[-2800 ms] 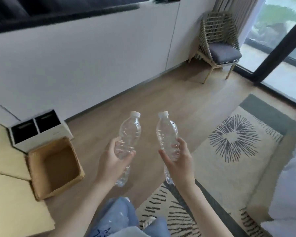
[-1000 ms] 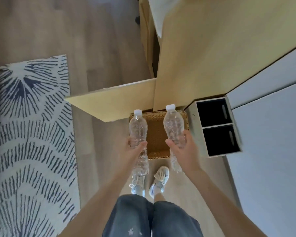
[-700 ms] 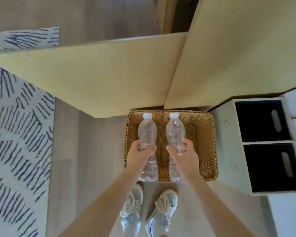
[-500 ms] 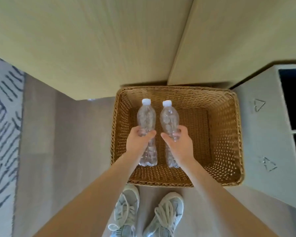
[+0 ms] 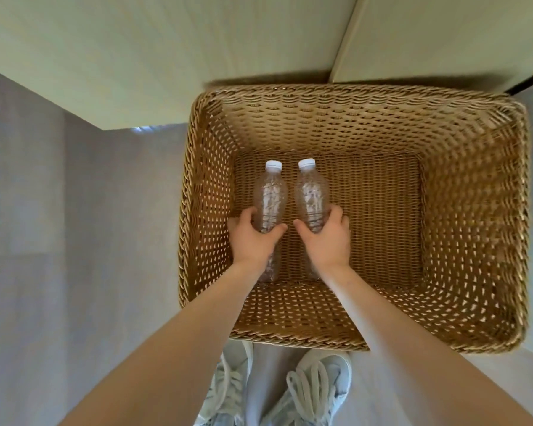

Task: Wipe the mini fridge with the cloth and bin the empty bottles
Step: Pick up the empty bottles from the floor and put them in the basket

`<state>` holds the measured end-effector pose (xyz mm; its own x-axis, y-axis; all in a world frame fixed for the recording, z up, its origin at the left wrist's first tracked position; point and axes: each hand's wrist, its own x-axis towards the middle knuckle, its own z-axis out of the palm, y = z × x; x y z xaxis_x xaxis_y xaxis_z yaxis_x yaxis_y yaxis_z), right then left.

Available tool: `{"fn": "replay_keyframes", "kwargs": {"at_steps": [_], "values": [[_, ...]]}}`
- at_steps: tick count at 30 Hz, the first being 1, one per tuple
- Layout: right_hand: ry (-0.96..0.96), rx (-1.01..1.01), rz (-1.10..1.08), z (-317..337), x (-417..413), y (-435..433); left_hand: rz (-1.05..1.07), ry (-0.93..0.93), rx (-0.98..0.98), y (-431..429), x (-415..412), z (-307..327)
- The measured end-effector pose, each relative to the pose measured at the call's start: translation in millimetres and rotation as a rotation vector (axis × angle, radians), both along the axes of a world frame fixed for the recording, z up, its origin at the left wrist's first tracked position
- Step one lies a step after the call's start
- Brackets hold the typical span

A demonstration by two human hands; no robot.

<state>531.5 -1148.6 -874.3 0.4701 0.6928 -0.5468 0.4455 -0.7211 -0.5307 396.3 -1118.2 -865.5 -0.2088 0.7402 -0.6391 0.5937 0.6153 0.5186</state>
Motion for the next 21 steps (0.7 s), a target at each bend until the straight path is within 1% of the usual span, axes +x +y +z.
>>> {"fn": "replay_keyframes", "kwargs": {"at_steps": [7, 11, 13, 16, 19, 21], "values": [[0.008, -0.007, 0.02, 14, 5, 0, 0.022, -0.017, -0.038, 3, 15, 7], [-0.002, 0.005, -0.001, 52, 13, -4, -0.02, 0.047, -0.031, 1, 11, 44], [-0.014, 0.037, -0.01, 89, 16, -9, -0.039, 0.061, -0.009, -2, 8, 81], [-0.031, 0.091, -0.029, 164, 19, -14, -0.088, 0.01, 0.023, -7, 5, 158], [-0.053, 0.148, -0.018, 262, 21, -15, -0.191, -0.012, 0.094, -9, 1, 254], [-0.073, 0.19, 0.023, 337, 23, -16, -0.272, -0.029, 0.151, -9, -3, 329]]}}
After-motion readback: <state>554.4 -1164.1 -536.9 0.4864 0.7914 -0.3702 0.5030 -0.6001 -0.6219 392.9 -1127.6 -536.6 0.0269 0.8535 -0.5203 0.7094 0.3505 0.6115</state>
